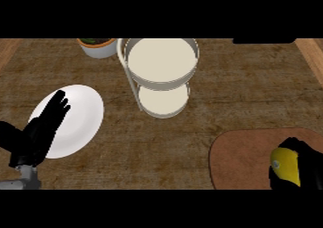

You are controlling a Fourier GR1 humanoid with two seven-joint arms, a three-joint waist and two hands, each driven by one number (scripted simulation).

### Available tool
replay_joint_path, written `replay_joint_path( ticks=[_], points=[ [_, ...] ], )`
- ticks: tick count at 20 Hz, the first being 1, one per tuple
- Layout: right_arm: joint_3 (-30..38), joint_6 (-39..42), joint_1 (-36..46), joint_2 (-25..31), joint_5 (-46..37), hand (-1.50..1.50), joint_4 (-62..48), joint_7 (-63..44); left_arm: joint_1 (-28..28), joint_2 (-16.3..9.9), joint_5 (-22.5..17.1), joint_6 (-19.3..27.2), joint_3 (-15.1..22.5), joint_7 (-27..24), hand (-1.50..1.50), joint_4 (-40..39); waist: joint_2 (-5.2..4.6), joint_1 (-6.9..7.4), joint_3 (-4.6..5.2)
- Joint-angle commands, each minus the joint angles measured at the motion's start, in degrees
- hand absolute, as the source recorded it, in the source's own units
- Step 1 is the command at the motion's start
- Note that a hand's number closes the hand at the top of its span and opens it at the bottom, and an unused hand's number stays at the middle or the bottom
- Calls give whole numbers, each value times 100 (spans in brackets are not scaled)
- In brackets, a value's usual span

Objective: Pick the lemon from the cutting board and place it in the tiered basket

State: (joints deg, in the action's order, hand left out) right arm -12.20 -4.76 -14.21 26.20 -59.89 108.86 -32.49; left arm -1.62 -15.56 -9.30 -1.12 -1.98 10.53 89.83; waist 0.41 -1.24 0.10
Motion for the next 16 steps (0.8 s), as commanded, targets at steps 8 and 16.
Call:
replay_joint_path(
  ticks=[8, 16],
  points=[
    [-190, -580, 278, -740, 149, 150, 2439, -153, -64, -74, 2, -49, -15, 358, 0, 364, -25, 118, -8],
    [-975, 1702, 2538, -1258, 41, 150, 2958, -2087, -154, 156, 97, -101, 25, 11, 0, -59, -40, 184, 5]
  ],
)
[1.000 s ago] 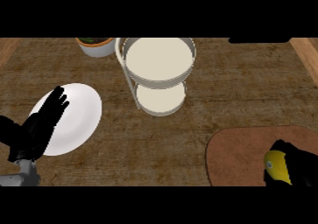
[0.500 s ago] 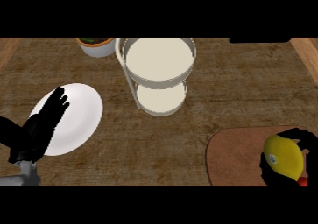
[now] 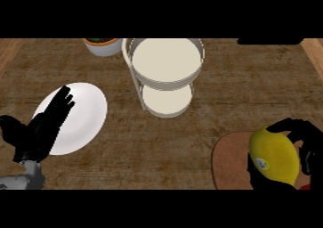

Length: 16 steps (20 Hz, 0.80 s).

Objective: Pick the lemon from the cutting board and place it in the tiered basket

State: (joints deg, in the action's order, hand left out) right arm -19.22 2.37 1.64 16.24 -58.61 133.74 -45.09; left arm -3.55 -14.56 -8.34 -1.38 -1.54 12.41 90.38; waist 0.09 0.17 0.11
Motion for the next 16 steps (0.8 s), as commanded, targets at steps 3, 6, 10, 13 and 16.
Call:
replay_joint_path(
  ticks=[3, 6, 10, 13, 16],
  points=[
    [-835, 989, 2246, -997, -617, 150, -538, -1327, -212, 52, 94, -3, 31, 37, 0, -164, -12, 88, 8],
    [-371, 1152, 3055, -1356, -358, 150, -1380, -1255, -478, -171, -67, -268, -265, -46, 0, -504, -18, 43, -2],
    [-402, 747, 3608, -1604, -445, 150, -2189, -1583, 21, 36, 29, -186, -111, -29, 0, -29, -7, 45, -7],
    [-376, 170, 4312, -1614, -248, 150, -3279, -1790, 132, 193, 152, -64, 10, -130, 0, 4, -19, 111, -6],
    [-291, -53, 4773, -1619, 38, 150, -4011, -1810, -198, -8, 24, -274, -168, -26, 0, -198, -26, 100, -6]
  ],
)
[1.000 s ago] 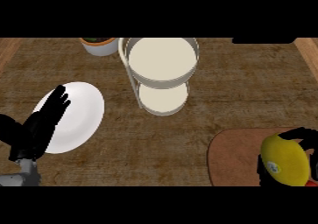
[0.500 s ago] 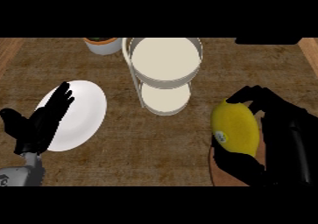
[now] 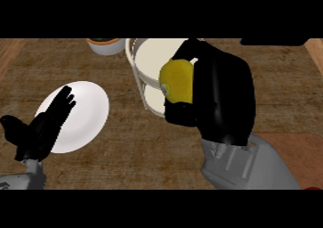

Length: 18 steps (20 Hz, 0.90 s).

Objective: Pick the lemon from the cutting board and place it in the tiered basket

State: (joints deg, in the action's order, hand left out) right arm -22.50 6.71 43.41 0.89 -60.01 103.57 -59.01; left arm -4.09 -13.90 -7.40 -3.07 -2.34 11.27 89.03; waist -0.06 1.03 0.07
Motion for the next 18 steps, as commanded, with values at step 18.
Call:
replay_joint_path(
  ticks=[18],
  points=[
    [244, -1998, 1264, -89, 383, 150, -3665, 359, 266, 157, 181, -40, -8, 71, 0, 326, -8, 21, -6]
  ],
)
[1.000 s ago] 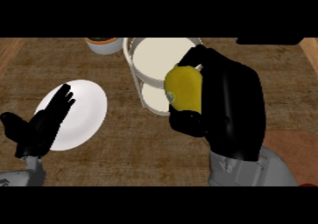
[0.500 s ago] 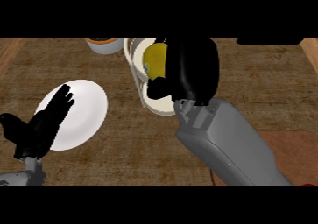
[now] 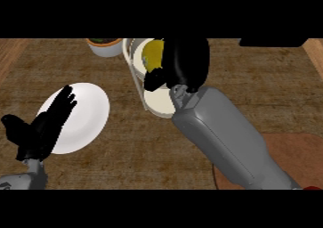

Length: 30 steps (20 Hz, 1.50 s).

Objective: Pick the lemon from the cutting board and place it in the tiered basket

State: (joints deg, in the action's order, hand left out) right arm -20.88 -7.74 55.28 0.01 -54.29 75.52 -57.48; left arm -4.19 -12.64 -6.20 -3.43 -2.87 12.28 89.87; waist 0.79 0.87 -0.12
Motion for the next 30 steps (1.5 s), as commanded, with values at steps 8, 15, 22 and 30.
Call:
replay_joint_path(
  ticks=[8, 15, 22, 30],
  points=[
    [200, -2158, 252, -1, -549, 150, -1614, 436, -91, -164, -159, -173, -208, 263, 0, 174, -114, 64, 12],
    [25, -2345, 1079, 0, 143, -150, -2847, 668, -193, 71, 25, -107, -74, 161, 0, -31, -103, 48, 14],
    [11, -3322, 1070, 0, 738, -150, -2627, 660, -127, 58, 55, -130, -128, 68, 0, 26, -97, 63, 12],
    [1036, -4203, 825, 1, 1241, -150, -1832, 1204, 69, 86, 16, -145, -166, 90, 0, 77, -70, -62, 8]
  ],
)
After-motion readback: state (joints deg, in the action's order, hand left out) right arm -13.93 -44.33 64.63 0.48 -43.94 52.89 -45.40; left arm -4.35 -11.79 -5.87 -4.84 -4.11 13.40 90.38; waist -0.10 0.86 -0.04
